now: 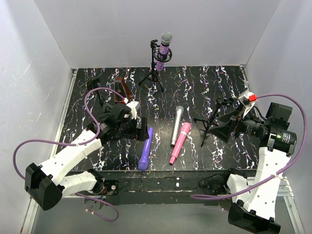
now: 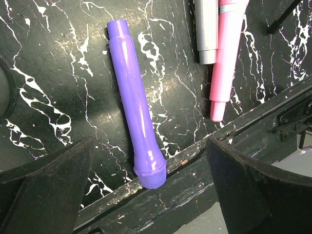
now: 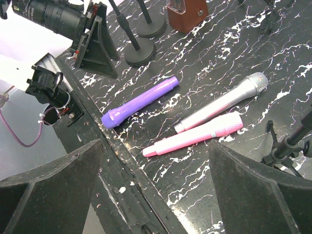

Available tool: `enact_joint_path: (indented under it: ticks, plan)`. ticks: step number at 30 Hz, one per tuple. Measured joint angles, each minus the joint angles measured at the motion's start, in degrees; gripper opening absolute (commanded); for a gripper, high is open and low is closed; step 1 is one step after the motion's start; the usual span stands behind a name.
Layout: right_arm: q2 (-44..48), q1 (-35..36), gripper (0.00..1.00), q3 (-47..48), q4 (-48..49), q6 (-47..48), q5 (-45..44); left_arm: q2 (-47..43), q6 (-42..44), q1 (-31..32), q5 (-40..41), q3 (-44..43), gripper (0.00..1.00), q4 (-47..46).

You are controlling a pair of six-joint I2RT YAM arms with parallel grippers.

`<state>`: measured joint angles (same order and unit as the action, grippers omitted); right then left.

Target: Attach the microphones to the stand

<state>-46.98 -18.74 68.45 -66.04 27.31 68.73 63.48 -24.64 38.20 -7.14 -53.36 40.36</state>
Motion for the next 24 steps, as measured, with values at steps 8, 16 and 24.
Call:
enact_joint_path:
  ticks: [8, 16, 24]
  plan:
    - [0.0, 0.0, 0.95, 0.0, 0.0, 0.2, 0.0, 0.1, 0.0, 0.3, 0.7, 0.0, 0.98, 0.5]
    - [-0.2, 0.0, 0.95, 0.0, -0.4, 1.5, 0.0, 0.1, 0.2, 0.8, 1.5, 0.0, 0.98, 1.9]
    - [-0.7, 0.0, 0.95, 0.0, -2.3, 3.8, -0.5, 1.1, 0.2, 1.3, 2.3, 0.0, 0.98, 2.5]
